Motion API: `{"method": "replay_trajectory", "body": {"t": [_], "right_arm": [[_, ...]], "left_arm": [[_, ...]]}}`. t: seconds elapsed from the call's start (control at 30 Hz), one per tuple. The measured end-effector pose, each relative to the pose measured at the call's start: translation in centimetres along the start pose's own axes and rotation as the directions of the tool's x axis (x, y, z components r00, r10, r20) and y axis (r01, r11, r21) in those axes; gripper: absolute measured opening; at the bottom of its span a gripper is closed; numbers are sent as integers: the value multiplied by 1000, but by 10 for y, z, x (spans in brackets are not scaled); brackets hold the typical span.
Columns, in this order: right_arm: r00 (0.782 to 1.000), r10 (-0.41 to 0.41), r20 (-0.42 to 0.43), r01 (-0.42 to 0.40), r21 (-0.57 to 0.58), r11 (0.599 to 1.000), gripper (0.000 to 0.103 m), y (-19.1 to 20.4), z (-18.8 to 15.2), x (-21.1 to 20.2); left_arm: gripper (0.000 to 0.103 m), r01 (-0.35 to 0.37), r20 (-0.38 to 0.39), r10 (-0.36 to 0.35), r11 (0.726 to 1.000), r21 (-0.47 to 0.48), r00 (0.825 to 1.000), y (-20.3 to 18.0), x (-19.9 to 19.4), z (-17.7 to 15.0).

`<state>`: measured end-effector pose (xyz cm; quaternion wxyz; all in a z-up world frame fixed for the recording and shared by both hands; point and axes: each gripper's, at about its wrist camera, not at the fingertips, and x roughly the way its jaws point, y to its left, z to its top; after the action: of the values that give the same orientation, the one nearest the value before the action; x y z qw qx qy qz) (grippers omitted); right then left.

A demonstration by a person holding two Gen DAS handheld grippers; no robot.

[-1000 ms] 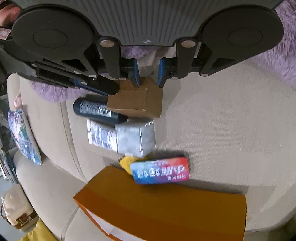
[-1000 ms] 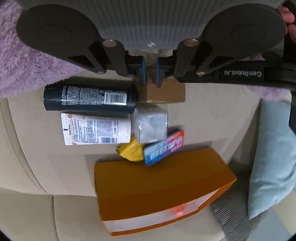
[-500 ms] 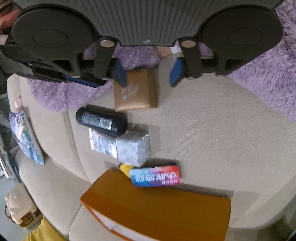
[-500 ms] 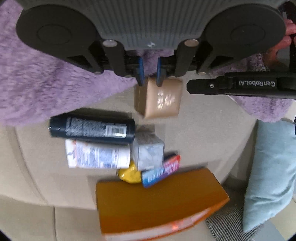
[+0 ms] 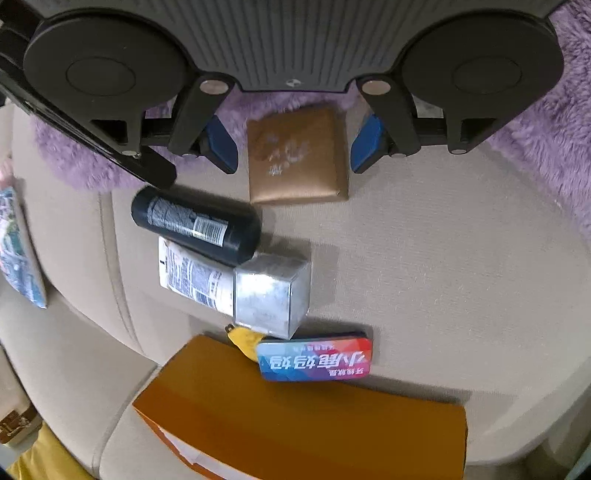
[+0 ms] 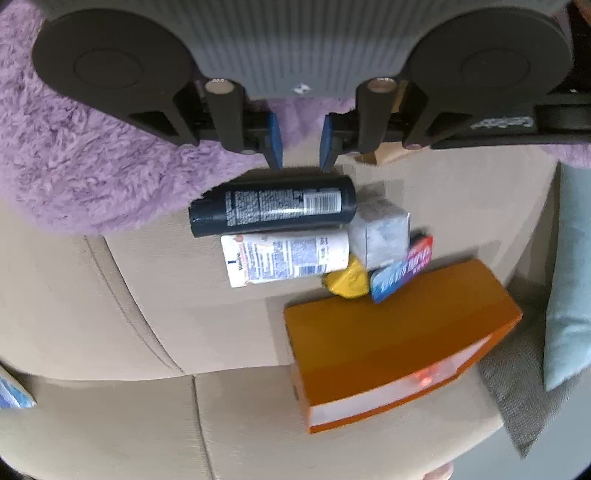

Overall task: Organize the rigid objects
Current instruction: 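Grasp the brown square box with the left tool while the right tool grasps the clear cube box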

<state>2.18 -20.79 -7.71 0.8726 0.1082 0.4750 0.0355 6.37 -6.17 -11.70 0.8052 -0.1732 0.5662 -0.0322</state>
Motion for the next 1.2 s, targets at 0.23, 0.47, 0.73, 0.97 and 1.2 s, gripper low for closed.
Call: {"method": "replay_trajectory", "body": {"t": [0.23,0.47,0.73,0.97,1.2], "right_arm": [[1000,30,-5,-30,46,999,23,-5,5,8],[999,29,-28,-29,15,999,31,0,6,15],[997,51,-53,-55,-85,995,48,27,17,25],[999,24,-37,-31,-202,979,75,63,50,47],[994,-52,-95,25,-266,964,74,91,63,79]], "left_arm": [[82,-63,-38,66,996,64,997,-12,24,2],[73,-41,-30,44,995,94,999,-5,18,4],[72,-58,64,55,997,43,996,28,-12,29],[72,-124,128,119,992,34,985,61,-24,63],[72,-71,78,70,997,8,994,84,-6,72]]}}
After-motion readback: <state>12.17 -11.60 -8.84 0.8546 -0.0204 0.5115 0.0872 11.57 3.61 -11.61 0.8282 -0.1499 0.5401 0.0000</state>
